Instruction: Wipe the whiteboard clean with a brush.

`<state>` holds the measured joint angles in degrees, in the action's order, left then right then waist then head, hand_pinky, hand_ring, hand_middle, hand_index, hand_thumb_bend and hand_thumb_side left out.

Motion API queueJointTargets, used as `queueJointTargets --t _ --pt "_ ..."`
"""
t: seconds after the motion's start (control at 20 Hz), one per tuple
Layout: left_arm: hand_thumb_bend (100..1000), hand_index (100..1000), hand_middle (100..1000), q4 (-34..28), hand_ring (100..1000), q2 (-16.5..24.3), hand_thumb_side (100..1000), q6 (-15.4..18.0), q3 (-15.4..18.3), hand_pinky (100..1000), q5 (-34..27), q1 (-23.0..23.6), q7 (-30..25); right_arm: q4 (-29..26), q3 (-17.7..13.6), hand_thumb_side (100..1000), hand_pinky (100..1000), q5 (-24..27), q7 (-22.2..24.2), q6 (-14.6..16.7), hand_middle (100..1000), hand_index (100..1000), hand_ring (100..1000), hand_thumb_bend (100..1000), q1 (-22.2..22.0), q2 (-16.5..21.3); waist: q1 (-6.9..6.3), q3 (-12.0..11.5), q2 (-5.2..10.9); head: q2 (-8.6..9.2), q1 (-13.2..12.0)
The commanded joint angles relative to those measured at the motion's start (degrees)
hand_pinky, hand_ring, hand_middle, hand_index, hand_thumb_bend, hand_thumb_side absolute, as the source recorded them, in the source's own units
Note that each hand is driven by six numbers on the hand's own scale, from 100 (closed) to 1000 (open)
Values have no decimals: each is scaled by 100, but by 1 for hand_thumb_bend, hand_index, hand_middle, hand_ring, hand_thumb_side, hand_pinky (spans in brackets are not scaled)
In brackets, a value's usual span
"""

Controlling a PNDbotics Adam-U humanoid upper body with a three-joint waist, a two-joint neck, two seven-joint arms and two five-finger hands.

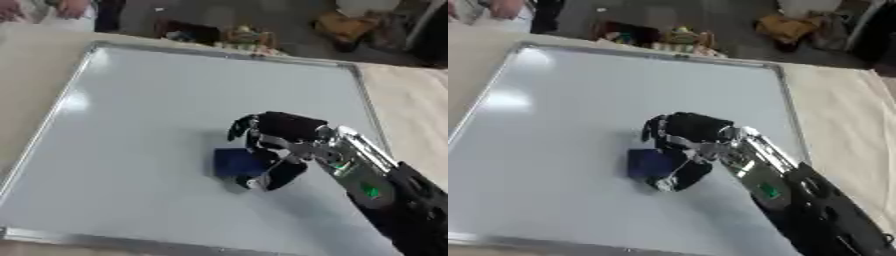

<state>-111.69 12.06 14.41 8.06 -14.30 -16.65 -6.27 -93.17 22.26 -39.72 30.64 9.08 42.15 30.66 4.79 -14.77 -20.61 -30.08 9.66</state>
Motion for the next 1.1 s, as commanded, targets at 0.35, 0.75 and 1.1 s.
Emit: queueJointTargets --t 0.35,0.75,1.1 --pt "318 766 635 -62 592 100 976 -20 42 716 33 -7 -24 -121 13 370 737 -104 227 79 765 100 837 243 331 195 -3 38 159 20 18" --pt "315 763 625 -63 586 92 977 -26 44 716 37 -5 -43 223 93 343 760 -405 424 297 785 100 861 200 347 123 10 0 131 36 44" --pt "312 760 620 -58 582 99 976 -38 45 715 32 -3 -64 194 146 364 792 -554 819 747 823 100 892 197 432 131 21 13 135 32 30"
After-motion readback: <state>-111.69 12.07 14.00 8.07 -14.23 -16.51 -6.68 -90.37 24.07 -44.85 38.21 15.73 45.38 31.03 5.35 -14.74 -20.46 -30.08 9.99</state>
